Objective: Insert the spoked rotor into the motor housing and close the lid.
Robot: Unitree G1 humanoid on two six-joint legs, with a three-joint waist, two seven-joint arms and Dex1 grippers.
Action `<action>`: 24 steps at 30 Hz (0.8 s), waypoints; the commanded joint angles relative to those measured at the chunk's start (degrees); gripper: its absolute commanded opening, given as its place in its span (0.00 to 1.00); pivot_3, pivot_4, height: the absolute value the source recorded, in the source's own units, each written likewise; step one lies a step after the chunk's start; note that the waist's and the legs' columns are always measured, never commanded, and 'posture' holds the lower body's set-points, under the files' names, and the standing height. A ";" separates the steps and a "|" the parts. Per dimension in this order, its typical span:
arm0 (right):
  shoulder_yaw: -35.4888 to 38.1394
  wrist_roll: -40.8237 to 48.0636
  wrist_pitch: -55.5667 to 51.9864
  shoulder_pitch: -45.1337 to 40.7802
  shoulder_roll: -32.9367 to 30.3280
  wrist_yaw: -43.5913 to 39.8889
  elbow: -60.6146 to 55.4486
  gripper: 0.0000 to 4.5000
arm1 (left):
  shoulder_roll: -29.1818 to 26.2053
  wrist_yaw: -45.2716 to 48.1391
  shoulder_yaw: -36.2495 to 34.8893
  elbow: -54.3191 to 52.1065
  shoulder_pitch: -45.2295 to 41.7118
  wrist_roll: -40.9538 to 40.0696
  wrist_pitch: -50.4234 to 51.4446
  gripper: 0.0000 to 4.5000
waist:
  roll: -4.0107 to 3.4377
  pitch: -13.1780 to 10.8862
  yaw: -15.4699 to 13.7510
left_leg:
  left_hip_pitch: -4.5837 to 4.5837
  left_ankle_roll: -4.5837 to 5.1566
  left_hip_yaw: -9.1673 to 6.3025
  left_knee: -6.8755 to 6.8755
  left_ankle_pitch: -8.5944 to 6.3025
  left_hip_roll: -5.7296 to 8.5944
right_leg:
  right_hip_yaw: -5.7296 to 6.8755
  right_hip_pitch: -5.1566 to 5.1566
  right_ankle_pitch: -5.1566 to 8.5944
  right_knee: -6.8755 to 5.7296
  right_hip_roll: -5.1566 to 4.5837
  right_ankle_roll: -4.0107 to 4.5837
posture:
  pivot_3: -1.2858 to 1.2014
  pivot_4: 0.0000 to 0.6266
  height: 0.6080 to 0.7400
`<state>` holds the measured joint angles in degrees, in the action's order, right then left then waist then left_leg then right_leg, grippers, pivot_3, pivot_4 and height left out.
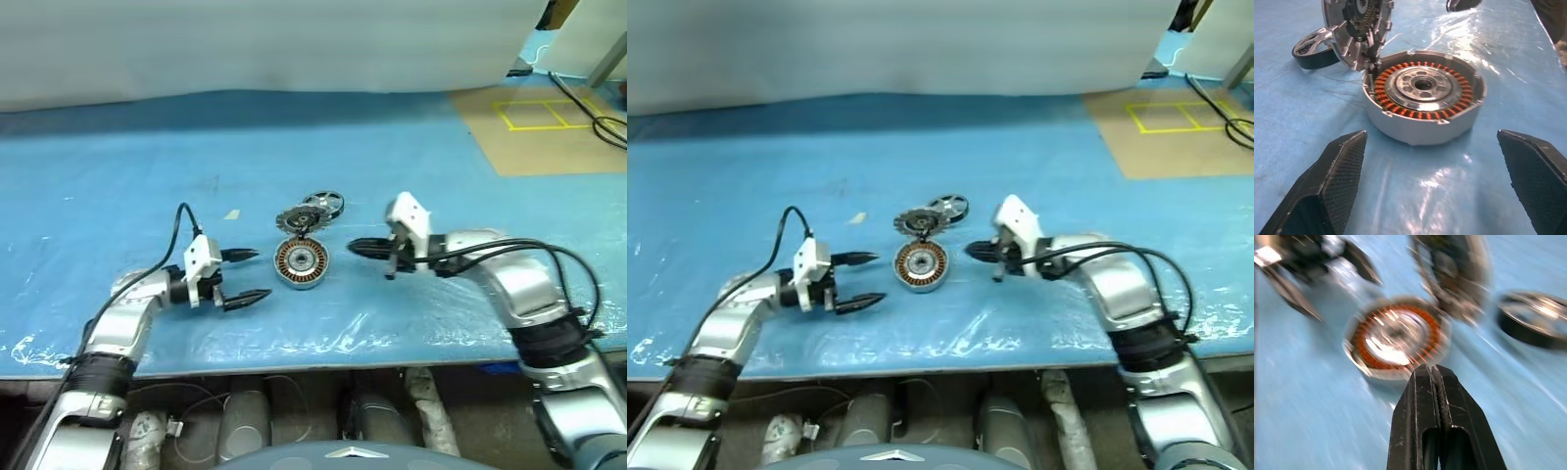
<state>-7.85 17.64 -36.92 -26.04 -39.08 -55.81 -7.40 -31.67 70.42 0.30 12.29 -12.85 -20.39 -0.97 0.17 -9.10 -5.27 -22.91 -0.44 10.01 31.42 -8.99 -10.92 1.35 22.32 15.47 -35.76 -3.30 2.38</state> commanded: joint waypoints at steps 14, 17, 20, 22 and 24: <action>-9.50 -21.81 38.95 -41.83 15.11 -1.70 64.23 0.27 | 4.07 -7.53 -4.27 -11.84 0.87 -7.68 7.98 1.00 | -0.16 -0.18 1.29 | -0.47 0.17 0.07 0.87 0.07 -0.15 | -0.04 0.55 0.28 -1.05 0.02 0.54 | 0.52 0.24 1.00; -10.36 -25.02 42.59 -46.02 18.42 0.65 72.53 0.50 | 4.18 -8.12 -4.13 -13.03 1.39 -7.68 8.51 1.00 | -0.18 -0.24 1.26 | -0.91 0.28 0.03 1.11 0.11 -0.22 | 0.10 0.82 0.28 -1.07 0.01 0.55 | 0.52 0.24 1.00; -12.03 -29.36 46.18 -47.84 20.17 4.94 77.72 0.74 | 4.07 -8.72 -4.33 -13.72 1.71 -7.54 8.70 1.00 | -0.20 -0.27 1.24 | -1.15 0.32 0.01 1.36 0.09 -0.35 | 0.21 0.91 0.27 -1.13 0.03 0.55 | 0.52 0.24 1.00; -11.80 -30.61 46.48 -48.57 21.25 6.48 79.92 0.88 | 4.01 -9.26 -4.33 -13.88 2.10 -6.94 8.26 1.00 | -0.21 -0.28 1.28 | -1.14 0.33 0.01 1.39 0.08 -0.39 | 0.23 0.91 0.27 -1.17 0.04 0.57 | 0.52 0.24 1.00; -11.23 -31.38 46.83 -48.94 22.09 7.87 81.11 0.99 | 4.13 -9.61 -4.02 -14.40 2.82 -6.51 7.84 1.00 | -0.24 -0.30 1.36 | -1.13 0.31 0.01 1.45 0.07 -0.47 | 0.22 0.91 0.25 -1.18 0.11 0.60 | 0.52 0.24 1.00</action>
<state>-19.90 -12.95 8.54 -72.84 -17.27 -49.44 73.57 -27.26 61.11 -3.29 0.25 -10.66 -26.77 7.85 -0.07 -9.39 -3.90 -24.03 -0.21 10.02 32.90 -8.98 -11.41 1.57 23.23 15.71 -36.95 -3.17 3.00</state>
